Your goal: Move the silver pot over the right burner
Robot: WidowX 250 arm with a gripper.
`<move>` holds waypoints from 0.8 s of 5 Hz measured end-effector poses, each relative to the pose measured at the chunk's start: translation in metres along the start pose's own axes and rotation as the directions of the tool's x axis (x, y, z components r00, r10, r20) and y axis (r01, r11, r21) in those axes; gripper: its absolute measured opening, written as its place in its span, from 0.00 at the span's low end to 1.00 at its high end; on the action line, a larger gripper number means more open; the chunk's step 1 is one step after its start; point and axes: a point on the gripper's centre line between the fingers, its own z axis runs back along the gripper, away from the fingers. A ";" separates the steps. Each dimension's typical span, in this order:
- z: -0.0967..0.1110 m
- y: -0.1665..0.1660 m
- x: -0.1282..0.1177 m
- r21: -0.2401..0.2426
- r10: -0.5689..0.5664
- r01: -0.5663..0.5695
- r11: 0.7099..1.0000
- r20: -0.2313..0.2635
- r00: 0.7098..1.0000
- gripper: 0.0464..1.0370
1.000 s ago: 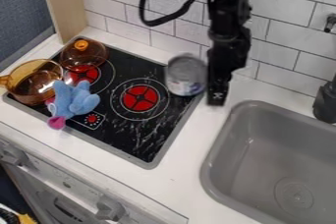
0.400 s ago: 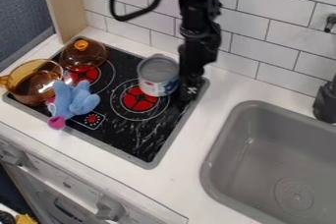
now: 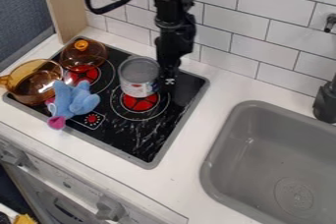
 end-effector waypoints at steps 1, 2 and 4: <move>-0.001 0.006 -0.018 -0.009 0.026 -0.026 1.000 -0.014 1.000 0.96; -0.004 0.008 -0.035 -0.020 0.057 -0.058 0.998 -0.034 0.998 0.96; 0.004 0.009 -0.068 -0.010 0.144 -0.145 0.989 -0.052 0.988 0.96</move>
